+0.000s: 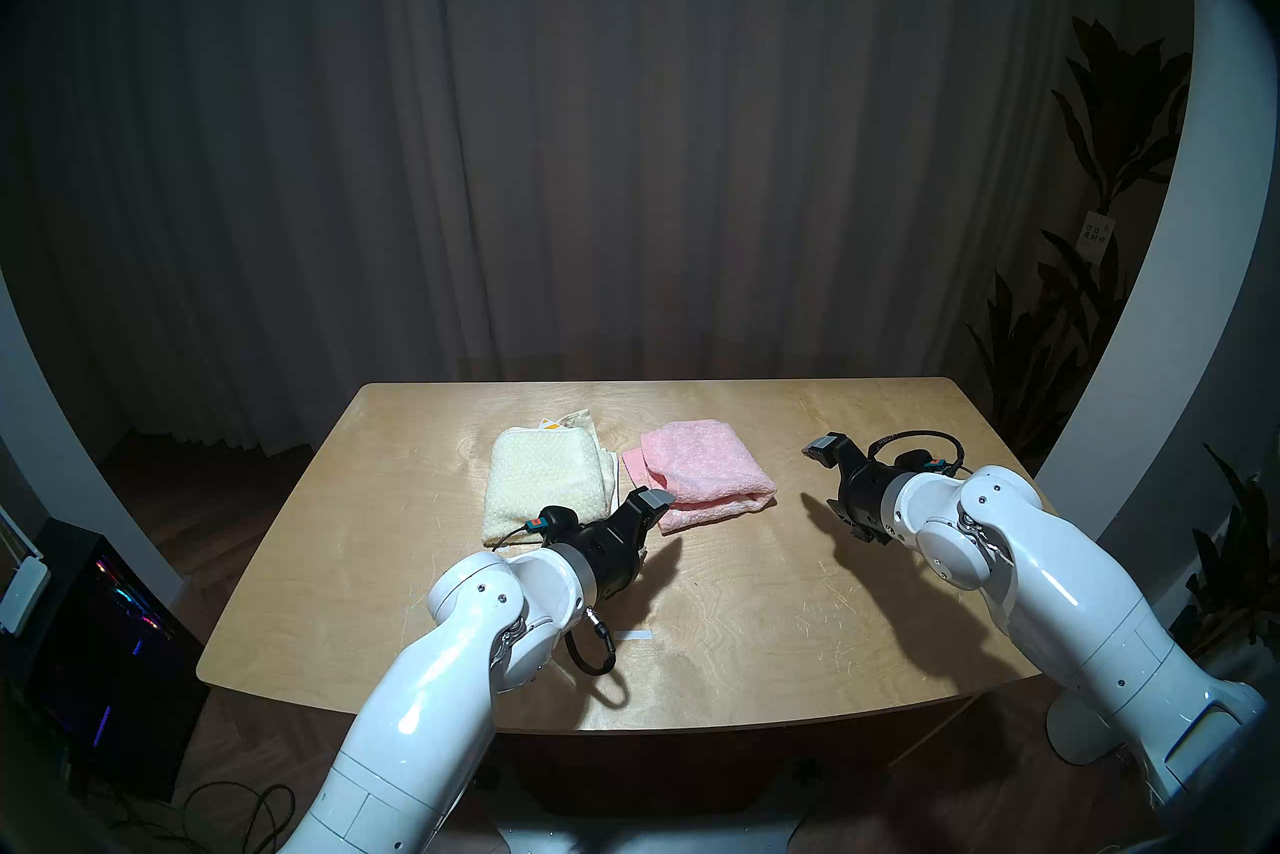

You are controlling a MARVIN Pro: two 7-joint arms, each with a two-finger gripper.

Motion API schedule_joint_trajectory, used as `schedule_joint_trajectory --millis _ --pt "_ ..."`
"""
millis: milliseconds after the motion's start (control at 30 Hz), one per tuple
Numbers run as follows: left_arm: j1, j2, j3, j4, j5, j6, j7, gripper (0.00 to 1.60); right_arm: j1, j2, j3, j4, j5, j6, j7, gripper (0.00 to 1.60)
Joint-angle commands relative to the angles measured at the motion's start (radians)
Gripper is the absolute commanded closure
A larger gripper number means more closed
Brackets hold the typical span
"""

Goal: Fold each towel twice and stack them on table

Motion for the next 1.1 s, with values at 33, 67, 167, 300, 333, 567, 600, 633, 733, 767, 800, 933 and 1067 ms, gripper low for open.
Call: schedule_joint_trajectory --millis 33,67,167,300,333,567,600,633,733,767,800,933,1067 --pt "-0.073 -0.029 -0.012 0.023 -0.008 -0.007 -0.017 0.0 0.119 -0.073 -0.036 0.068 -0.003 0.073 0.049 0.0" --pt "-0.074 -0.03 -0.014 0.028 -0.009 -0.009 -0.017 0.0 0.124 -0.079 -0.041 0.076 -0.007 0.073 0.047 0.0" --pt "-0.079 -0.03 -0.018 0.046 -0.01 -0.01 -0.021 0.0 0.146 -0.1 -0.06 0.104 -0.014 0.079 0.038 0.0" --pt "-0.087 -0.024 -0.013 0.065 0.0 -0.006 -0.028 0.0 0.16 -0.121 -0.07 0.134 -0.007 0.085 0.039 0.0" --pt "-0.088 -0.026 -0.013 0.073 -0.004 -0.004 -0.025 0.0 0.163 -0.126 -0.069 0.141 0.003 0.088 0.035 0.0" --pt "-0.101 -0.028 0.008 0.118 0.013 0.001 -0.053 0.0 0.179 -0.135 -0.085 0.167 -0.014 0.093 0.035 0.0" --pt "-0.103 -0.029 0.011 0.124 0.015 0.001 -0.058 0.0 0.182 -0.137 -0.088 0.171 -0.016 0.094 0.032 0.0" --pt "-0.106 -0.028 0.015 0.129 0.02 0.002 -0.063 0.0 0.184 -0.137 -0.091 0.173 -0.018 0.096 0.029 0.0" --pt "-0.115 -0.025 0.023 0.143 0.03 0.007 -0.067 0.0 0.191 -0.137 -0.095 0.182 -0.018 0.106 0.033 0.0" --pt "-0.115 -0.026 0.024 0.145 0.03 0.007 -0.069 0.0 0.193 -0.137 -0.096 0.184 -0.019 0.109 0.034 0.0" --pt "-0.114 -0.027 0.024 0.147 0.03 0.006 -0.074 0.0 0.194 -0.137 -0.096 0.185 -0.018 0.111 0.034 0.0" --pt "-0.112 -0.029 0.033 0.162 0.039 0.008 -0.085 0.0 0.205 -0.143 -0.093 0.199 -0.004 0.124 0.026 0.0" --pt "-0.119 -0.035 0.045 0.189 0.049 0.007 -0.097 0.0 0.225 -0.152 -0.102 0.235 -0.003 0.153 0.032 0.0"
